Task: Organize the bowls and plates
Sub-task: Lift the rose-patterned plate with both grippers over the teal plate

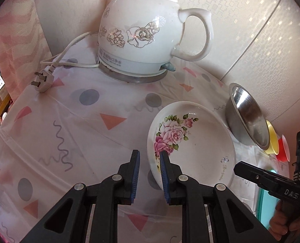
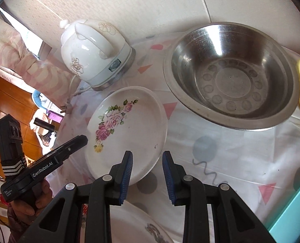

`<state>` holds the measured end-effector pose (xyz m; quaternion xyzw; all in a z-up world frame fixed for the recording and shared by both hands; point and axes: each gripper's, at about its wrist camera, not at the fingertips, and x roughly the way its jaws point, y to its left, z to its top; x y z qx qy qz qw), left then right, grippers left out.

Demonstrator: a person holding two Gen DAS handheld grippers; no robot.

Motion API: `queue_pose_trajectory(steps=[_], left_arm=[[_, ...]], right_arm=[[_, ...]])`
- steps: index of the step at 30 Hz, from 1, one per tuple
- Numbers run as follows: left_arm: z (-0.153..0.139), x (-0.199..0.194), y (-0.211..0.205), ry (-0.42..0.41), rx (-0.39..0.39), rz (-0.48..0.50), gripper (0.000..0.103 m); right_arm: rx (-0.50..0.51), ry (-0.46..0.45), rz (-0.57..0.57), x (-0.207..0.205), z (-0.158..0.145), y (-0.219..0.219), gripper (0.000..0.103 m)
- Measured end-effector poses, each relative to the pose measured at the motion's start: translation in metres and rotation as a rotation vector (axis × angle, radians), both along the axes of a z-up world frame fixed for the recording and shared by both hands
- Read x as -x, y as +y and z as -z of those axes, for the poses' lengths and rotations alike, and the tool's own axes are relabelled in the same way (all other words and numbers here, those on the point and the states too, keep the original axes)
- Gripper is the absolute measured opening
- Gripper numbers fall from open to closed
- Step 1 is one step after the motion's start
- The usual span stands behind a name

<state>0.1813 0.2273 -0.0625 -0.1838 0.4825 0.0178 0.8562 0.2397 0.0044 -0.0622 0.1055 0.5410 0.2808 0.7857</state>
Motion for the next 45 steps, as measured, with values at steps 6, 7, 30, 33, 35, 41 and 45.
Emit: queue_pose_trajectory(steps=[6, 7, 30, 33, 35, 41, 45], left_arm=[[0.017, -0.018, -0.003, 0.037, 0.011, 0.019, 0.02], [0.019, -0.02, -0.004, 0.036, 0.012, 0.027, 0.017], [-0.051, 0.037, -0.049, -0.168, 0.021, 0.145, 0.014], [-0.057, 0.045, -0.076, -0.177, 0.005, 0.183, 0.014], [-0.06, 0.052, -0.098, -0.191, -0.026, 0.221, 0.015], [-0.066, 0.066, -0.156, -0.206, -0.033, 0.316, 0.015], [-0.063, 0.069, -0.194, -0.194, -0.035, 0.386, 0.015]], right_arm=[[0.041, 0.02, 0.007, -0.01, 0.02, 0.011, 0.02], [0.043, 0.016, 0.003, -0.011, 0.021, 0.012, 0.017], [-0.103, -0.1, 0.037, 0.044, -0.038, -0.061, 0.015], [-0.114, -0.112, 0.065, 0.061, -0.04, -0.084, 0.015], [-0.125, -0.114, 0.091, 0.073, -0.041, -0.106, 0.015], [-0.13, -0.118, 0.181, 0.106, -0.038, -0.164, 0.015], [-0.127, -0.106, 0.25, 0.123, -0.031, -0.2, 0.015]])
